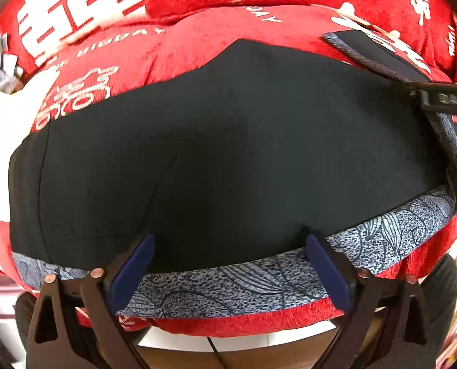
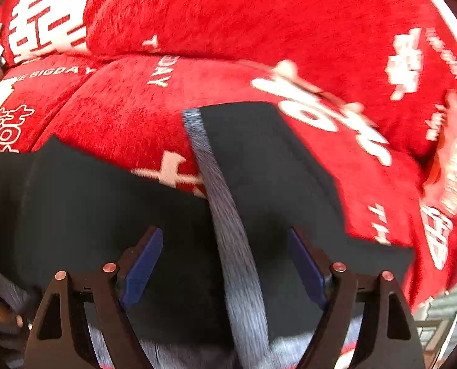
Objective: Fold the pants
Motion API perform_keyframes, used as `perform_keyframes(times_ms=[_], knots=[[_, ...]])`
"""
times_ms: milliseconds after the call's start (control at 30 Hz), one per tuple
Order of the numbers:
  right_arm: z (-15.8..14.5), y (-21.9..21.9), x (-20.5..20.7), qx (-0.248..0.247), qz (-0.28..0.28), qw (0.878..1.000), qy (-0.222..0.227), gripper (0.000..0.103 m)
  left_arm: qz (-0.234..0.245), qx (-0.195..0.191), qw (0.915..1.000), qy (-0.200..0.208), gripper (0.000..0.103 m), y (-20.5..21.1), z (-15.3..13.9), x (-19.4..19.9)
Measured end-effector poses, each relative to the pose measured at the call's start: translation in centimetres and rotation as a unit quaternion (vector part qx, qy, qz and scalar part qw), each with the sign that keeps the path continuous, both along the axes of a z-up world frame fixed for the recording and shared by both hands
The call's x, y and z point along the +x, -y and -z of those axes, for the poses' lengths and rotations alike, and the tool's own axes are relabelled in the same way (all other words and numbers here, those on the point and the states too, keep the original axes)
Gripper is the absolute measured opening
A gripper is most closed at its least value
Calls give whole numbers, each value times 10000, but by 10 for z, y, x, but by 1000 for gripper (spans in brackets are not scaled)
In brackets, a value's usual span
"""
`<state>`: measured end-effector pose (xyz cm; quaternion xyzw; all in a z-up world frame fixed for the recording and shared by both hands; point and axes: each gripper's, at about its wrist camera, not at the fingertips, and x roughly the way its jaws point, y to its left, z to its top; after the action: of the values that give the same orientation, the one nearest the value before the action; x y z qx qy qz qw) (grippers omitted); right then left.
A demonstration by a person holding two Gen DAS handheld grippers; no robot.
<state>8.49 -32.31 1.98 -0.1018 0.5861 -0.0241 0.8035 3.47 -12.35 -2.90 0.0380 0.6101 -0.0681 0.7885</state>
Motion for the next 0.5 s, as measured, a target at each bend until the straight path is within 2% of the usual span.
perform_keyframes(times_ms=[33,67,100,133,200,333,433,500], knots=[[10,5,8,84,-56,9997,-239,75,-11,-27,10000,-15,99,0,0,0],[16,8,9,157,-85,9993,-342,57,-7,-24,10000,-14,99,1,-1,0],[13,15,10,370,-126,9987,-327,53,21,4,10000,-2,99,3,-1,0],[9,23,8,388,-51,9987,-338,9,28,16,10000,6,99,4,-2,0],[-8,48,-3,693,318,9970,-163,6,33,13,10000,-4,99,6,-4,1],[-42,90,-49,695,848,9927,511,6,191,-30,9998,88,99,14,-14,1],[-50,128,-94,741,1355,9852,741,6,425,68,9990,127,99,27,-17,1],[-44,155,-123,863,1713,9783,785,6,483,107,9988,69,99,34,-14,0]])
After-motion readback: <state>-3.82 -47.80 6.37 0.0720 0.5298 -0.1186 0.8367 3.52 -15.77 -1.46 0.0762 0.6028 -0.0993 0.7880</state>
